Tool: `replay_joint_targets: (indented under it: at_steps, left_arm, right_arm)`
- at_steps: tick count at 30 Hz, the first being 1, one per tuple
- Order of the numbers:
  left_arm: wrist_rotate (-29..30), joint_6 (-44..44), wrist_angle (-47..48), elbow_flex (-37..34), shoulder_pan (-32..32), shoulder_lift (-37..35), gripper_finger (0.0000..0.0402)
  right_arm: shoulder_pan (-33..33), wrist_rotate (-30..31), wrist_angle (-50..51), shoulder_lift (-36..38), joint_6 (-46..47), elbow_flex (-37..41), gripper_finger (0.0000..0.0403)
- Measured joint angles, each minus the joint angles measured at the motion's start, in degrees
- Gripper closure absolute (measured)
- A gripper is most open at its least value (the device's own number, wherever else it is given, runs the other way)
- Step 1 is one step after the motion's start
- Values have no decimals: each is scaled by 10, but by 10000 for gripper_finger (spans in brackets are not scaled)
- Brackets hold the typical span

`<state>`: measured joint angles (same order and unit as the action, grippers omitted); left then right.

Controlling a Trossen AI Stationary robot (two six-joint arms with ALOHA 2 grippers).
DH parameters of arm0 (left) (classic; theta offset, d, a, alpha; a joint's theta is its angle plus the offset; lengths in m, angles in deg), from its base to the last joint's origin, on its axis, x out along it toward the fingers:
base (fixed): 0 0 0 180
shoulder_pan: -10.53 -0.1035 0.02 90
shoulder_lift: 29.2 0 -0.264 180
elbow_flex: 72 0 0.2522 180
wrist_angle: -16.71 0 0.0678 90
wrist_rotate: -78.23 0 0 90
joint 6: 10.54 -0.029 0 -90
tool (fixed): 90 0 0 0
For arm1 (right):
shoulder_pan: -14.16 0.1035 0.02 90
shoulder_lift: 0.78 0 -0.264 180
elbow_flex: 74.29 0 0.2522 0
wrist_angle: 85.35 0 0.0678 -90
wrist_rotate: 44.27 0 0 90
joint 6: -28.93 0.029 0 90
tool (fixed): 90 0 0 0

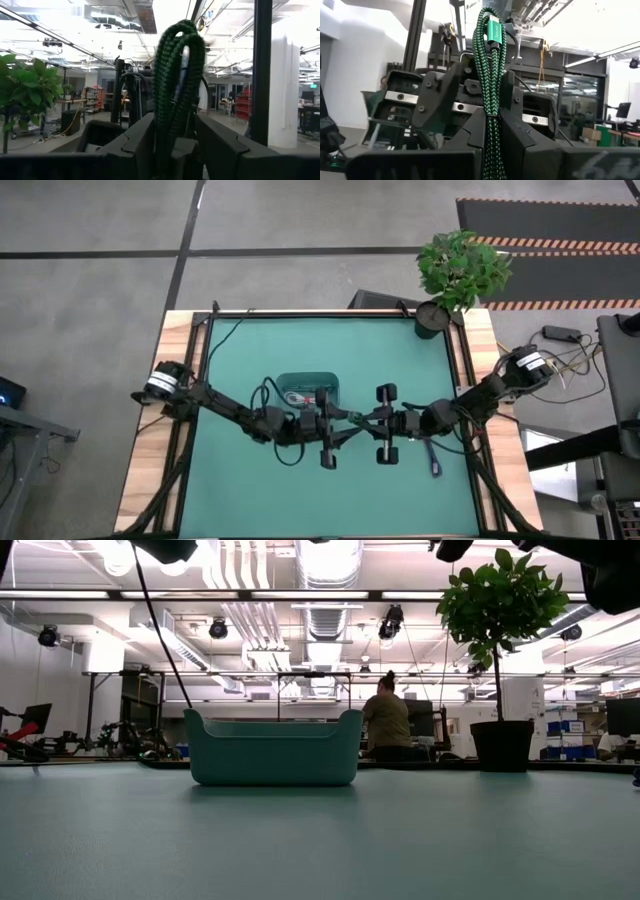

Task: Pick and place USB-C Cables
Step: Put the green black charger cable into the green bin

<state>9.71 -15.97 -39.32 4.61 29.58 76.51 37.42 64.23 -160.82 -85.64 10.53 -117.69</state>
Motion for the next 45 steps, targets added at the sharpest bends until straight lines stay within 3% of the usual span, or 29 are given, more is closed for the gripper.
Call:
replay_joint_targets:
  at_steps: [4,9,13,23,29,33,38,45]
  left_arm:
    - [0,0,0,2,-3,0,307]
    - [2,-1,0,2,-4,0,380]
    - [17,4,0,2,-3,0,383]
    - [45,20,35,2,0,-17,383]
    - [103,79,244,19,3,-73,384]
    - [112,138,404,23,2,-116,384]
    - [164,238,633,53,-2,-168,384]
    - [135,368,915,121,-25,-178,384]
  right_arm:
    - [-1,9,2,-1,-10,0,380]
    - [0,8,2,-1,-11,0,380]
    - [0,11,3,-1,-17,0,359]
    - [2,66,44,42,-10,0,247]
    - [4,79,197,127,9,2,212]
    - [5,79,264,196,26,1,208]
    - [5,76,388,270,68,3,210]
    - [5,65,540,352,113,-11,211]
